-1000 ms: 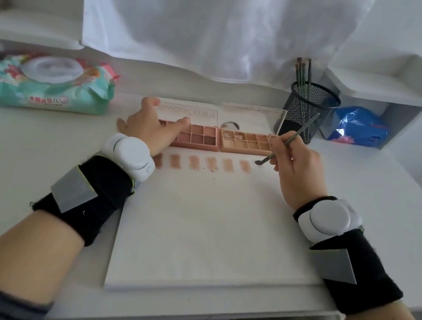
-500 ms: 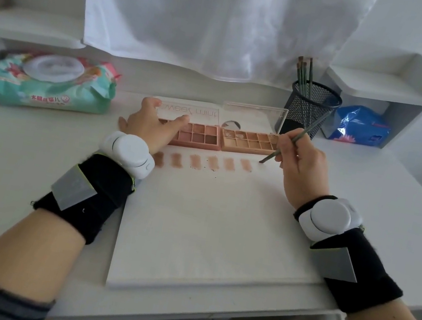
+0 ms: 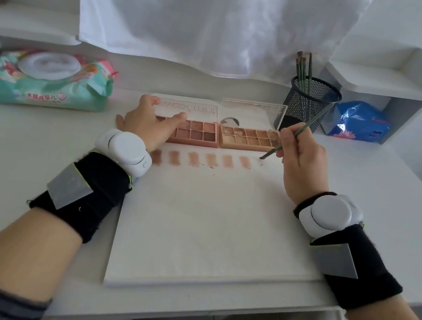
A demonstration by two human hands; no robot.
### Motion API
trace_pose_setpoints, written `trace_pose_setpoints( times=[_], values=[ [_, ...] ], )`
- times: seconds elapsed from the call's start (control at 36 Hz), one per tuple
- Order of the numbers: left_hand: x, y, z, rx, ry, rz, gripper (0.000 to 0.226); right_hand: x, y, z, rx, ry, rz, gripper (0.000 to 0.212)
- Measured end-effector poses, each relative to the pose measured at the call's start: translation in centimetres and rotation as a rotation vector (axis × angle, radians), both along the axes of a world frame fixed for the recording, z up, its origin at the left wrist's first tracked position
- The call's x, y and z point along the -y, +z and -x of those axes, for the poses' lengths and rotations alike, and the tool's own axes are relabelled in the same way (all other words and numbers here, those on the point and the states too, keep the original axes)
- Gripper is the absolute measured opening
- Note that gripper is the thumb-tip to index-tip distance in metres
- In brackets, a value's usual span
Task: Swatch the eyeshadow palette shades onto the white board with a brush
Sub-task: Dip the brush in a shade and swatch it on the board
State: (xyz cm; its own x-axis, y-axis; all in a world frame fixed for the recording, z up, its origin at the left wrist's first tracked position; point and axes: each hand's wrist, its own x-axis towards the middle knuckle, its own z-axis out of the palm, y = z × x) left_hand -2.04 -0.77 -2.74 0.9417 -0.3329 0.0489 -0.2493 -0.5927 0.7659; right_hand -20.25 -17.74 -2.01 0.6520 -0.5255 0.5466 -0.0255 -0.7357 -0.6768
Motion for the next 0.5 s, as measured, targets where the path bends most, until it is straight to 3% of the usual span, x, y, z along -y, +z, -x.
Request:
trace_pose_setpoints(
  times=[0.28,0.5],
  values=[
    [0.06,-0.16,-0.16,0.007,0.009,0.003,0.062,0.15,-0.11,-0.06,-0.082,0.009,0.048,0.017],
    [0.04,-0.13,-0.17,0.013,0.003,0.002,0.062,0.06,-0.17,0.01,-0.013,0.0,0.083,0.018]
  ],
)
